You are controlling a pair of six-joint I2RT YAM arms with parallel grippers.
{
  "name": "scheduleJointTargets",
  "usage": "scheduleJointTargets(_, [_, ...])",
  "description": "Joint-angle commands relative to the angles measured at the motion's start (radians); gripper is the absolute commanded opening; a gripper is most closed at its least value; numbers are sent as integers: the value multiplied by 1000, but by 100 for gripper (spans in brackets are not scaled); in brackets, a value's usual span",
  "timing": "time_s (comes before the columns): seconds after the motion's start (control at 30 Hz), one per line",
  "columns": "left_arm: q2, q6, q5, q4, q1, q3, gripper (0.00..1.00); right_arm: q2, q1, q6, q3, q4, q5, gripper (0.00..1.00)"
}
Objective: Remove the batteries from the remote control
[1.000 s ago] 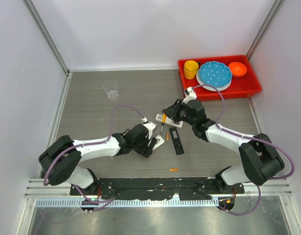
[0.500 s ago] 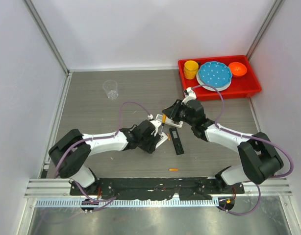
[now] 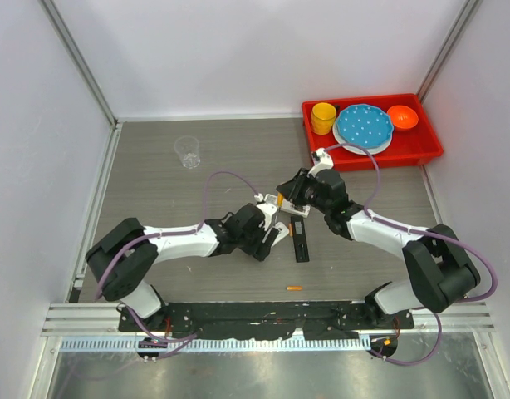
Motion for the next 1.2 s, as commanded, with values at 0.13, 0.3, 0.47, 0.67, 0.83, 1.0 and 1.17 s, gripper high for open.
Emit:
scheduleJointTargets(0.13, [-36, -8, 8, -21, -6, -99, 69, 17, 5, -45, 24, 69, 35, 1])
scheduleJointTargets(0.3, [1, 5, 13, -27, -20, -82, 59, -7, 10, -74, -14, 136, 40, 1])
scheduleJointTargets(0.47, [24, 9, 20, -6, -22, -68, 43, -50, 19, -114, -88, 207, 80, 1])
scheduleJointTargets(0.67, [42, 3, 26, 33, -23, -22, 36, -67, 25, -131, -119, 238, 130, 1])
scheduleJointTargets(0.83, [69, 3, 26, 31, -22, 4, 39, -55, 25, -142, -138, 278, 146, 1])
scheduleJointTargets(1.0, [50, -1, 25, 28, -23, -19, 62, -67, 30, -162, -171, 334, 178, 1])
scheduleJointTargets(1.17, [30, -6, 23, 42, -23, -55, 68, -69, 34, -174, -180, 353, 201, 1])
